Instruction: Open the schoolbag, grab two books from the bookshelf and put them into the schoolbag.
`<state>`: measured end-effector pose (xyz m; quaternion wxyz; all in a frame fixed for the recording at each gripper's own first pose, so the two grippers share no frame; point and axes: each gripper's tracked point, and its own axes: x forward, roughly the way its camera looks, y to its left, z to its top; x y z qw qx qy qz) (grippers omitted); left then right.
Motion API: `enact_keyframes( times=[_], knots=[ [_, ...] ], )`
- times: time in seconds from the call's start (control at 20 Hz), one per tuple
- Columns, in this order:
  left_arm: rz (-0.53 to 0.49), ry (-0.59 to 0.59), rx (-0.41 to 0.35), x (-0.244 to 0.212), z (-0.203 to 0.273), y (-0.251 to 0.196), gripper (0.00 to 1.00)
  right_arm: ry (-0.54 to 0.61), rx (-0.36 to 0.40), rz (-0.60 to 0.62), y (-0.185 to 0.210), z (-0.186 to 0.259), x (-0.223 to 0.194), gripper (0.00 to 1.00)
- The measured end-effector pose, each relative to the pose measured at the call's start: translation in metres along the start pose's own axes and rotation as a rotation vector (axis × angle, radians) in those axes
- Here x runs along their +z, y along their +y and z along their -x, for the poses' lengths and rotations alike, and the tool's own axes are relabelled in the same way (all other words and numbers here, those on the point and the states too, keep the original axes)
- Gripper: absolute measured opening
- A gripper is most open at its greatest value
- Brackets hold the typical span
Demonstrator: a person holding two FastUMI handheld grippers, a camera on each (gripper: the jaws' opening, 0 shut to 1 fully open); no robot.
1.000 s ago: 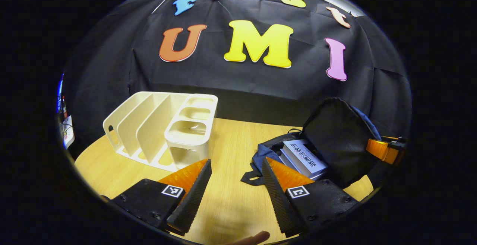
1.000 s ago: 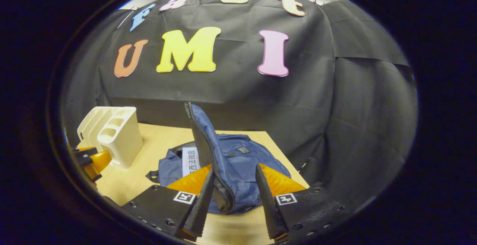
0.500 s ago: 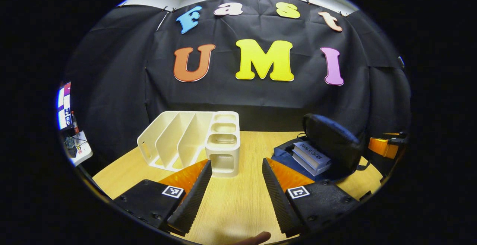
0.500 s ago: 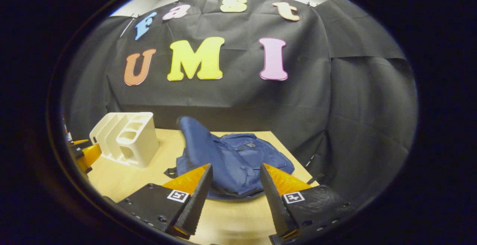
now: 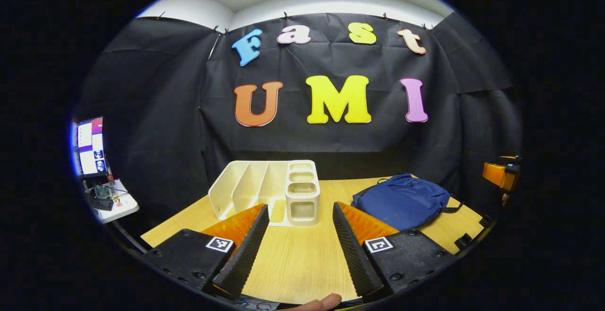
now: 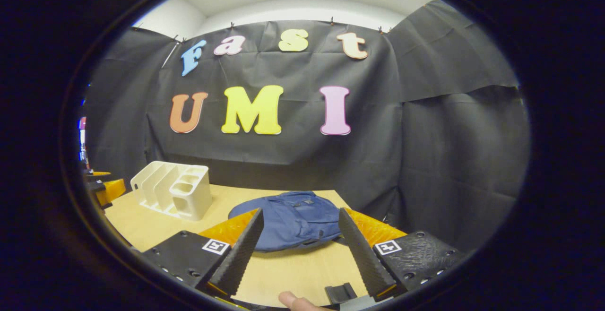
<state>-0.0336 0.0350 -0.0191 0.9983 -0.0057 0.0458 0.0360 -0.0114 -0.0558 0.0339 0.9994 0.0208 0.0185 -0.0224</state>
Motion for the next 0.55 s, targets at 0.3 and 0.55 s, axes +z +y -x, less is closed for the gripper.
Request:
enact_keyframes(
  times=[0.3, 0.55],
  knots=[
    [0.002, -0.004, -0.003, -0.002, 0.008, -0.002, 0.92, -0.007, -0.003, 0.015, -0.002, 0.016, -0.004, 0.95],
    [0.017, -0.006, 0.009, -0.002, 0.008, 0.001, 0.94, -0.013, 0.007, 0.022, 0.001, 0.011, -0.006, 0.95]
  ],
)
